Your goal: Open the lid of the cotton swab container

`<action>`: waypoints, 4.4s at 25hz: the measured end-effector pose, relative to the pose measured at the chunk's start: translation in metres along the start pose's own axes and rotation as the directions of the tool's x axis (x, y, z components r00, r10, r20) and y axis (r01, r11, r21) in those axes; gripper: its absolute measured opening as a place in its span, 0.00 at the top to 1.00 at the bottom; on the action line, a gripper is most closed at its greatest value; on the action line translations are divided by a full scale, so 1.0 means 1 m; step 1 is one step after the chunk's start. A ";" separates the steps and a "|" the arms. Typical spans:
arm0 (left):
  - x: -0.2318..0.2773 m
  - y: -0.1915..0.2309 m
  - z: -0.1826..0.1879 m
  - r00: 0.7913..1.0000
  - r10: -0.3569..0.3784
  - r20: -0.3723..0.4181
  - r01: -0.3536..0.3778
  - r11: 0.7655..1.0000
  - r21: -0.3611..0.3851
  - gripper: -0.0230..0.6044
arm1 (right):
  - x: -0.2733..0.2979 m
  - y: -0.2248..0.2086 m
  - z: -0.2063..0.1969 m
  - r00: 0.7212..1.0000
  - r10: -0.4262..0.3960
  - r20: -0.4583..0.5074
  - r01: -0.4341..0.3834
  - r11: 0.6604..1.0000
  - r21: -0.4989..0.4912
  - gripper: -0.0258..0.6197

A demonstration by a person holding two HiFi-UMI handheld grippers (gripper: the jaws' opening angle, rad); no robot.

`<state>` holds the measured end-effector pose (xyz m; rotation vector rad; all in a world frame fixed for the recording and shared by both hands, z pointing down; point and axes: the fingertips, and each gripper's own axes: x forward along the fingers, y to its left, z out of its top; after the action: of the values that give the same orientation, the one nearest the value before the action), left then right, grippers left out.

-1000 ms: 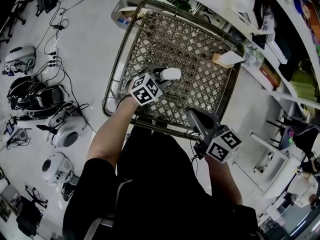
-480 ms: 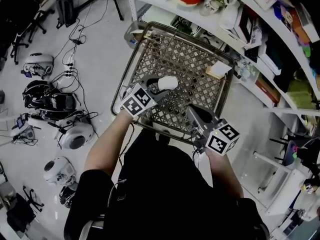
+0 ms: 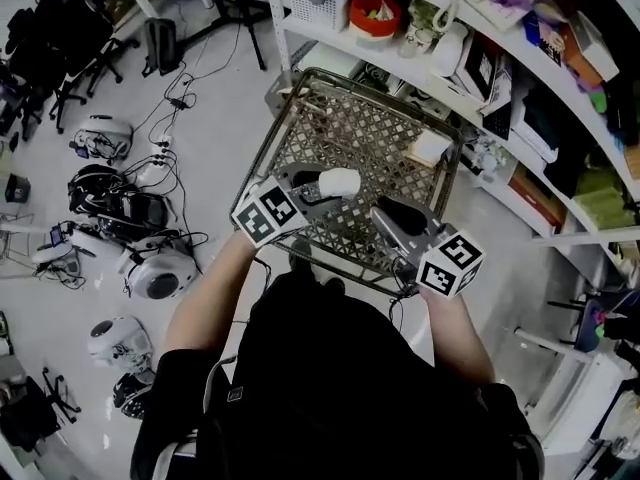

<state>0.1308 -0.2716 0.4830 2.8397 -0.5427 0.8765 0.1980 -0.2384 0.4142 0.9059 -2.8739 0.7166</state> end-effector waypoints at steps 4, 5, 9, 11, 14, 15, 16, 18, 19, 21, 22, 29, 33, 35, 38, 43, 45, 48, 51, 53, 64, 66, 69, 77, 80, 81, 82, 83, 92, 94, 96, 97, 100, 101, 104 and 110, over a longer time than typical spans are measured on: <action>-0.017 -0.032 0.008 0.999 -0.031 -0.045 0.032 0.999 0.035 0.65 | -0.009 0.021 0.004 0.997 0.078 0.016 -0.076 0.994 -0.075 0.75; -0.020 -0.040 0.010 0.998 -0.038 -0.051 0.040 0.999 0.035 0.65 | -0.010 0.027 0.004 0.995 0.099 0.015 -0.097 0.991 -0.090 0.73; -0.033 -0.072 0.022 0.995 -0.088 -0.046 0.089 0.996 0.014 0.65 | -0.014 0.059 -0.003 0.981 0.191 -0.037 -0.194 0.964 -0.182 0.64; -0.037 -0.086 0.025 0.992 -0.115 -0.059 0.117 0.992 0.035 0.65 | -0.011 0.073 -0.007 0.975 0.210 -0.064 -0.220 0.948 -0.231 0.59; -0.041 -0.103 0.026 0.984 -0.155 -0.083 0.162 0.983 0.086 0.65 | -0.007 0.085 -0.008 0.972 0.221 -0.076 -0.233 0.938 -0.256 0.57; -0.041 -0.107 0.027 0.982 -0.166 -0.085 0.174 0.980 0.098 0.65 | -0.006 0.088 -0.008 0.972 0.223 -0.076 -0.236 0.938 -0.253 0.57; -0.042 -0.109 0.027 0.981 -0.176 -0.084 0.184 0.977 0.107 0.65 | -0.004 0.090 -0.008 0.971 0.226 -0.078 -0.239 0.938 -0.251 0.57; -0.045 -0.112 0.027 0.978 -0.192 -0.084 0.201 0.972 0.122 0.65 | -0.001 0.097 -0.007 0.968 0.234 -0.091 -0.250 0.930 -0.268 0.57; -0.048 -0.113 0.027 0.976 -0.201 -0.086 0.211 0.969 0.128 0.65 | 0.002 0.101 -0.006 0.966 0.238 -0.102 -0.258 0.922 -0.287 0.57; -0.054 -0.113 0.027 0.970 -0.225 -0.095 0.237 0.961 0.141 0.65 | 0.008 0.109 -0.004 0.962 0.243 -0.127 -0.272 0.905 -0.327 0.57; -0.057 -0.113 0.027 0.967 -0.235 -0.102 0.249 0.957 0.147 0.65 | 0.010 0.113 -0.004 0.960 0.244 -0.137 -0.277 0.899 -0.340 0.57; -0.078 -0.102 0.020 0.961 -0.252 -0.119 0.270 0.946 0.178 0.65 | 0.031 0.132 0.002 0.949 0.263 -0.172 -0.311 0.865 -0.394 0.61; -0.083 -0.097 0.016 0.957 -0.261 -0.127 0.281 0.945 0.170 0.65 | 0.038 0.135 0.003 0.949 0.260 -0.178 -0.311 0.861 -0.401 0.61; -0.085 -0.095 0.015 0.956 -0.265 -0.128 0.283 0.945 0.161 0.65 | 0.043 0.136 0.002 0.950 0.254 -0.184 -0.309 0.858 -0.411 0.62; -0.086 -0.094 0.011 0.951 -0.280 -0.128 0.296 0.946 0.132 0.65 | 0.047 0.137 -0.001 0.948 0.246 -0.204 -0.311 0.854 -0.416 0.62; -0.088 -0.094 0.000 0.941 -0.300 -0.159 0.317 0.943 0.100 0.65 | 0.054 0.143 -0.002 0.956 0.224 -0.191 -0.284 0.871 -0.400 0.62; -0.088 -0.094 -0.004 0.935 -0.314 -0.162 0.329 0.941 0.074 0.66 | 0.056 0.145 -0.005 0.958 0.206 -0.198 -0.275 0.852 -0.446 0.62; -0.088 -0.094 -0.006 0.935 -0.330 -0.128 0.337 0.941 0.039 0.66 | 0.058 0.147 -0.005 0.962 0.180 -0.207 -0.260 0.836 -0.483 0.62; -0.086 -0.089 -0.003 0.944 -0.310 -0.117 0.317 0.947 0.045 0.65 | 0.059 0.144 -0.002 0.965 0.158 -0.210 -0.244 0.833 -0.496 0.61; -0.085 -0.085 -0.002 0.949 -0.289 -0.127 0.298 0.953 0.056 0.65 | 0.058 0.143 0.003 0.968 0.156 -0.195 -0.235 0.834 -0.499 0.60; -0.101 -0.048 -0.005 0.985 -0.126 -0.120 0.126 0.992 -0.014 0.65 | 0.055 0.173 0.032 0.951 0.284 -0.121 -0.309 0.861 -0.404 0.74; -0.105 -0.041 0.001 0.990 -0.102 -0.099 0.100 0.995 -0.023 0.65 | 0.051 0.167 0.032 0.951 0.285 -0.121 -0.310 0.864 -0.398 0.74; -0.108 -0.032 0.007 0.994 -0.073 -0.081 0.072 0.997 -0.014 0.65 | 0.045 0.157 0.048 0.958 0.287 -0.017 -0.277 0.906 -0.319 0.74; -0.124 -0.018 0.015 0.999 0.032 -0.042 -0.033 0.999 -0.023 0.65 | 0.016 0.109 0.095 0.968 0.141 0.205 -0.108 0.981 -0.163 0.74; -0.135 -0.015 0.017 0.996 0.085 -0.004 -0.085 0.993 -0.079 0.65 | 0.006 0.081 0.107 0.968 0.018 0.249 0.017 0.990 -0.137 0.79; -0.137 -0.014 0.018 0.995 0.101 0.003 -0.100 0.991 -0.094 0.65 | 0.003 0.074 0.110 0.965 -0.017 0.261 0.054 0.989 -0.135 0.80; -0.138 -0.014 0.018 0.994 0.113 0.005 -0.112 0.989 -0.101 0.65 | 0.000 0.068 0.113 0.961 -0.050 0.271 0.090 0.987 -0.135 0.83; -0.139 -0.014 0.019 0.993 0.119 0.002 -0.118 0.988 -0.099 0.65 | -0.003 0.063 0.115 0.957 -0.080 0.280 0.122 0.983 -0.135 0.87; -0.134 -0.025 0.025 0.995 0.094 -0.043 -0.095 0.995 -0.025 0.65 | -0.030 0.050 0.109 0.923 -0.186 0.337 0.234 0.966 -0.107 0.95; -0.133 -0.026 0.025 0.995 0.091 -0.050 -0.092 0.996 -0.022 0.65 | -0.035 0.047 0.105 0.919 -0.205 0.336 0.251 0.963 -0.100 0.95; -0.131 -0.028 0.024 0.995 0.085 -0.053 -0.087 0.996 -0.026 0.65 | -0.038 0.045 0.101 0.916 -0.221 0.334 0.266 0.959 -0.095 0.95; -0.131 -0.028 0.023 0.995 0.082 -0.054 -0.084 0.996 -0.029 0.65 | -0.039 0.045 0.100 0.915 -0.226 0.334 0.271 0.958 -0.093 0.95; -0.129 -0.029 0.022 0.996 0.075 -0.053 -0.077 0.996 -0.037 0.65 | -0.043 0.043 0.096 0.911 -0.243 0.333 0.285 0.955 -0.083 0.95; -0.129 -0.028 0.022 0.996 0.074 -0.052 -0.076 0.996 -0.038 0.65 | -0.045 0.042 0.095 0.910 -0.249 0.331 0.291 0.953 -0.081 0.95; -0.130 -0.024 0.023 0.996 0.075 -0.052 -0.077 0.996 -0.038 0.65 | -0.048 0.039 0.094 0.907 -0.269 0.324 0.309 0.948 -0.080 0.95; -0.132 -0.021 0.019 0.995 0.076 -0.057 -0.078 0.996 -0.045 0.65 | -0.048 0.037 0.090 0.905 -0.281 0.318 0.320 0.944 -0.076 0.95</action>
<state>0.0469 -0.2166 0.3926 2.7597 -0.6608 0.9394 0.2261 -0.2257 0.3101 1.5166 -2.8761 0.3887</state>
